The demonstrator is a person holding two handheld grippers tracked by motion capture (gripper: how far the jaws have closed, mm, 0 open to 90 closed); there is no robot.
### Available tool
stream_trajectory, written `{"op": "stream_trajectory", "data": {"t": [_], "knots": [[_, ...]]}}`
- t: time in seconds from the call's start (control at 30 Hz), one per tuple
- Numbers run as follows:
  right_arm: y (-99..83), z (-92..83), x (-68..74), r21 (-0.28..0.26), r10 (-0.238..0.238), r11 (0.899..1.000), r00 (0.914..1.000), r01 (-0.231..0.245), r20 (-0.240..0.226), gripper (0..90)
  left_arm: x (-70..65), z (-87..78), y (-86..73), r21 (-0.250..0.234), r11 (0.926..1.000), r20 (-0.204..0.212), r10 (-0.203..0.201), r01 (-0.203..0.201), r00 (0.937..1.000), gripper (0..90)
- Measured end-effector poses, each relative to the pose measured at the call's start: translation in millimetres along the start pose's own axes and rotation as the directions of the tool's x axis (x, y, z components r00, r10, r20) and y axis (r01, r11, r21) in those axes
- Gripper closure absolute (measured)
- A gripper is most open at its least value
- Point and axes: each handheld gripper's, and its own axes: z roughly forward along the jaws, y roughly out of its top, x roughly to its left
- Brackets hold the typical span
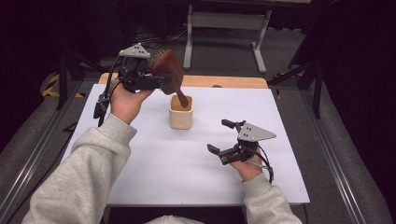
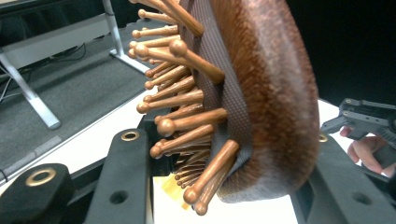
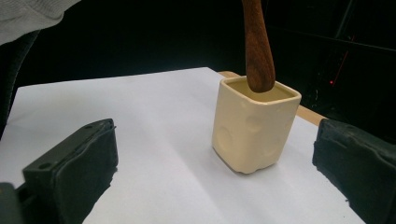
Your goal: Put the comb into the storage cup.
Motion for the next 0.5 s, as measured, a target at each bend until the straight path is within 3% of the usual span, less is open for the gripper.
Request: {"op": "stream_trajectory", "data": {"t": [0.2, 0.5], "knots": [[0.0, -0.1, -0.3, -0.002, 0.001, 1.0, 1.0, -0.001, -0.001, 0.8, 5.6, 4.1, -1.2, 0.007, 1.0, -0.018, -0.001, 0.002, 0.9998, 56.7], [1.2, -0.2, 1.1, -0.007, -0.005, 1.0, 1.0, 0.005, -0.007, 0.9, 9.2, 16.8, -7.0, 0.032, 0.9994, -0.005, -0.015, 0.015, 0.9999, 56.3]]}}
